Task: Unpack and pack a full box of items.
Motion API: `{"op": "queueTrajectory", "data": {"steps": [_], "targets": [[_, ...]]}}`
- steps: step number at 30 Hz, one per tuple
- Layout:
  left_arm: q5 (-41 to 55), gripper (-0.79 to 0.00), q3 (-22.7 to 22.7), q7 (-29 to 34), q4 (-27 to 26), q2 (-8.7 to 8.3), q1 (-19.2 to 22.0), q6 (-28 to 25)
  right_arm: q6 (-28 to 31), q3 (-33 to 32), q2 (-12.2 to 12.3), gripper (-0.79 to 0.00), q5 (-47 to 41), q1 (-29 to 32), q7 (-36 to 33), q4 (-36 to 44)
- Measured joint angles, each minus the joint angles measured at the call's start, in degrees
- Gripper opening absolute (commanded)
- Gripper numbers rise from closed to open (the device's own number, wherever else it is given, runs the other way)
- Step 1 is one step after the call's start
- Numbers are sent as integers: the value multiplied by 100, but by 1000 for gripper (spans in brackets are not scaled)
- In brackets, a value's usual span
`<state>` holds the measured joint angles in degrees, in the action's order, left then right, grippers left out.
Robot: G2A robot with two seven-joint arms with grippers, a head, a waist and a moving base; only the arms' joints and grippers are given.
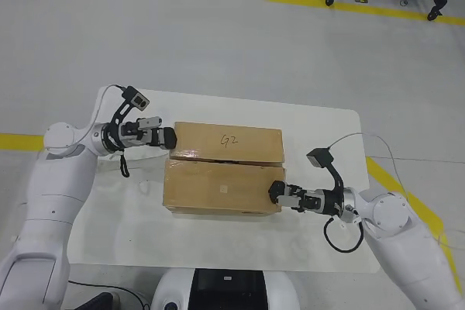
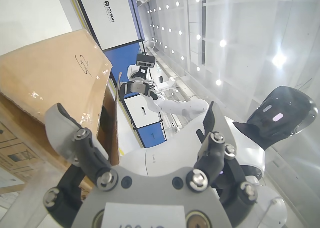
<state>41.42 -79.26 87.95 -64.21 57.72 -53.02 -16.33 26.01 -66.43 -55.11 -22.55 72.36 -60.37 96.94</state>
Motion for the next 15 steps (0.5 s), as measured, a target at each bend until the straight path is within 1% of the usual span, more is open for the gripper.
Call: {"op": "queueTrajectory", "data": {"steps": [4, 11, 15], "targets": [[-2, 0, 19, -36, 43, -4, -3, -36, -114, 100, -45, 0, -98, -258, 32, -196], [-44, 0, -76, -73, 0, -50, -96, -73, -185, 285, -136, 0, -287, -701, 62, -653], [-63, 0, -129, -84, 124, -75, -81, -83, -276, 347, -175, 0, -241, -899, 129, -926]]}}
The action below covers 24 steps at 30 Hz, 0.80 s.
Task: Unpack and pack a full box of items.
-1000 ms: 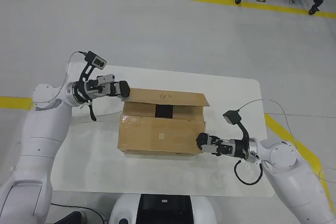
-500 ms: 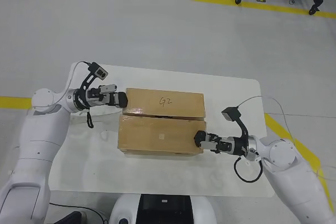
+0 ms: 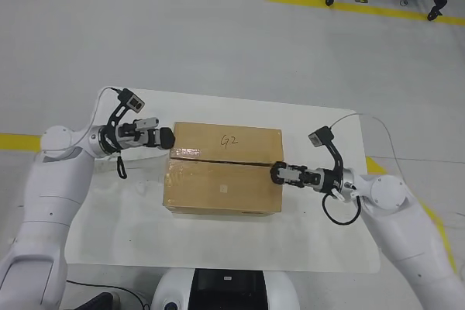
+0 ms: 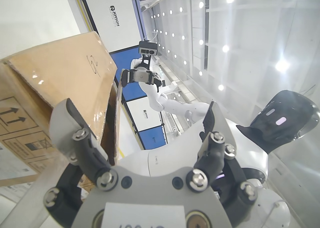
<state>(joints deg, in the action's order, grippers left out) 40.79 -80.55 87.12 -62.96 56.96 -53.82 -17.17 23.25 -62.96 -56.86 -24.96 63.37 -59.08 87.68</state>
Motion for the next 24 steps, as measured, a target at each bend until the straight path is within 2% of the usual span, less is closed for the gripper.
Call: {"op": "queueTrajectory", "data": {"steps": [11, 24], "targets": [[-45, 0, -36, -80, 69, -39, 19, -81, -276, 113, -58, 0, 111, -227, -27, -349], [319, 0, -464, -280, 103, -122, -82, -281, -548, -36, -62, 0, -81, -249, -120, -400]]}}
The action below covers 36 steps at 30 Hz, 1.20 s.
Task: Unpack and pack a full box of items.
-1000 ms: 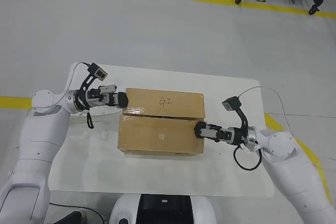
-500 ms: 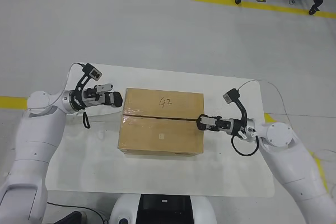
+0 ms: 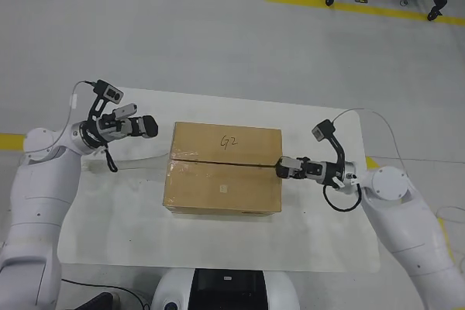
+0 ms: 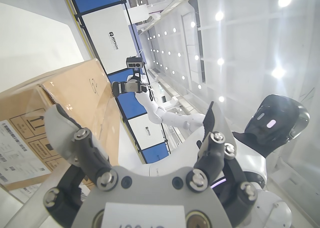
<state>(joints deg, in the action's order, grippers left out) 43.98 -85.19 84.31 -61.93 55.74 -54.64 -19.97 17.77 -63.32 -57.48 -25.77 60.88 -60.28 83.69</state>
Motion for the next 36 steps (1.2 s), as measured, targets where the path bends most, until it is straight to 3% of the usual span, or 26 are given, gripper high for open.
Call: {"op": "queueTrajectory", "data": {"steps": [12, 36], "targets": [[76, 0, -163, -66, -82, -46, -167, -67, -1114, 294, -96, 0, -43, -599, -389, -448], [95, 0, -216, -126, -57, -60, -207, -125, -1197, 352, -135, 0, -5, -774, -510, -599]]}}
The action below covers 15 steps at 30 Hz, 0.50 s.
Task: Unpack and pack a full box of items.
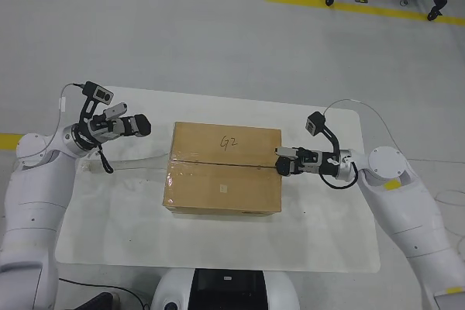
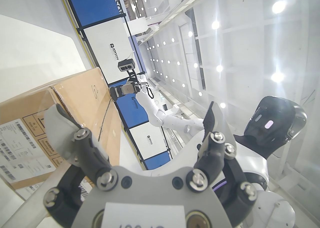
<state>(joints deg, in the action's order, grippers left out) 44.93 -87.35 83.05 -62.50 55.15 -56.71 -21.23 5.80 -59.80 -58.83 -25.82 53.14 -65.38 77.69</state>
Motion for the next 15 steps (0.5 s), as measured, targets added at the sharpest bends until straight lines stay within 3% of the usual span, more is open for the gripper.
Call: {"op": "queueTrajectory", "data": {"steps": [3, 8, 15], "targets": [[-33, 0, -36, -77, -56, -1, -24, -53, 0, 0, 0, 0, 0, 0, 0, 0], [-299, 0, -219, -866, -543, -25, -362, -269, 0, 0, 0, 0, 0, 0, 0, 0], [-375, 0, -588, -1623, -1171, -59, -1192, -302, 0, 0, 0, 0, 0, 0, 0, 0]]}}
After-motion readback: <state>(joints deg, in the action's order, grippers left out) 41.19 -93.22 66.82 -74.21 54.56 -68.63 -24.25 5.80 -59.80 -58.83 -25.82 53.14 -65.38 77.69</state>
